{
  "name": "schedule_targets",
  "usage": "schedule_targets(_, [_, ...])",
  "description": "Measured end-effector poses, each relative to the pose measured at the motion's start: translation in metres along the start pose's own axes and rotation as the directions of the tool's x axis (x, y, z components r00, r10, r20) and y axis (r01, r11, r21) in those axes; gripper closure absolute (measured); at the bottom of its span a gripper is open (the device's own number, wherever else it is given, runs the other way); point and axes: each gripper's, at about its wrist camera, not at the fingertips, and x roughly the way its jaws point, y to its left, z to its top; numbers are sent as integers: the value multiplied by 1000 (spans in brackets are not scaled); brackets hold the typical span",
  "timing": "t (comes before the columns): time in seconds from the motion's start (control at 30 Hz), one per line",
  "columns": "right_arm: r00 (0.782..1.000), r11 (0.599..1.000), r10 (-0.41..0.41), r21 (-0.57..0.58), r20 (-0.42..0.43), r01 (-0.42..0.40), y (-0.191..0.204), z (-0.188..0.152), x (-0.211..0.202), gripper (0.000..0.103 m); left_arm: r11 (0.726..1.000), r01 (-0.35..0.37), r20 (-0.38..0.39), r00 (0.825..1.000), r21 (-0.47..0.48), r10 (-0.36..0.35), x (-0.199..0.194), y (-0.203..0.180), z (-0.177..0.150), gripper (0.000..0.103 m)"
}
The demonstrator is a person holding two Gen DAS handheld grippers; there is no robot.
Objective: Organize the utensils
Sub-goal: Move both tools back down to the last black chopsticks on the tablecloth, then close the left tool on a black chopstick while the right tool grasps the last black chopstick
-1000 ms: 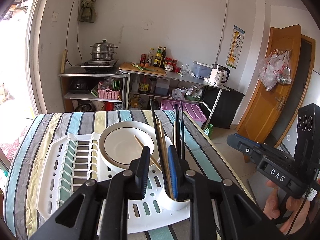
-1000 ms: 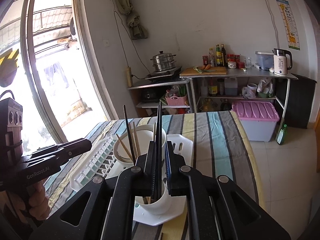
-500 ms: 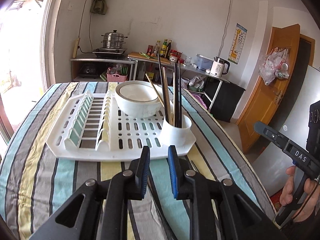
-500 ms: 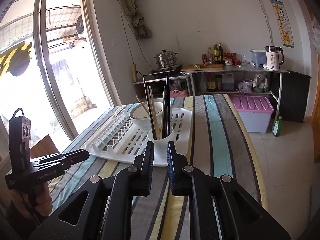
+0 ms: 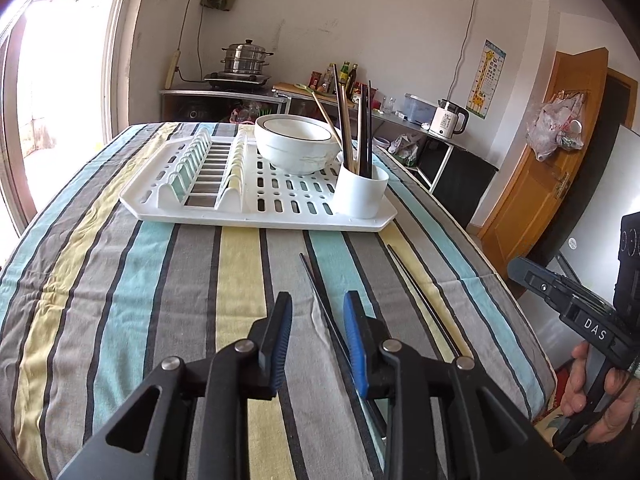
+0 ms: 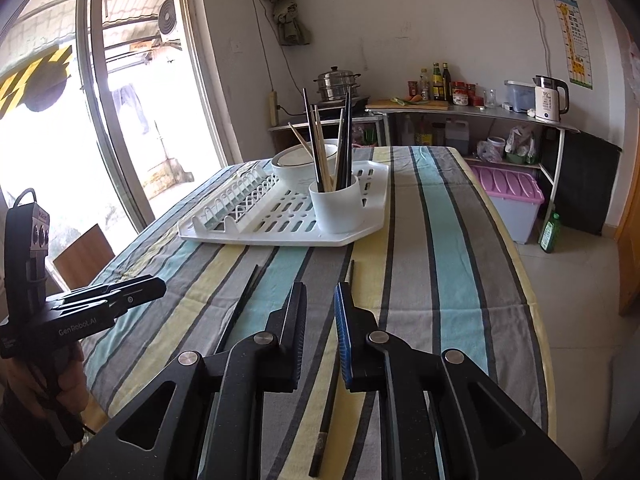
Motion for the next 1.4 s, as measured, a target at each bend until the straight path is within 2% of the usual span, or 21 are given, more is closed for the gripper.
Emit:
schedule_targets(0.43, [993, 1000, -30, -11, -110, 29, -6, -2, 46, 88, 999, -32, -106, 994, -5, 32, 44, -7, 7, 75])
schedule_targets(0.63, [980, 999, -51, -23, -190, 47, -11, -1, 81, 88, 999, -42, -191, 981, -18, 38, 80, -8, 14, 75])
schedule_targets(0.87, [966, 997, -66, -44, -252, 56, -13, 1, 110, 88, 999, -51, -252, 967, -15, 46, 107, -11, 16, 75])
schedule_targets(1.1, [950, 995, -97, -56, -298, 84, -15, 1, 129, 88, 997, -68, -246, 966, 28, 73, 114, -18, 19, 75])
schedule_targets(1.23, [948, 993, -109, -82, -298, 89, -13, 3, 130, 88, 994, -84, -238, 966, 66, 98, 113, -24, 17, 75])
schedule_targets(1.33, [946, 990, -122, -101, -299, 95, -10, 3, 132, 91, 991, -98, -229, 966, 91, 117, 111, -29, 14, 79])
schedule_targets(1.4, [946, 989, -126, -112, -300, 96, -9, 4, 133, 97, 988, -108, -223, 966, 106, 130, 112, -31, 13, 80])
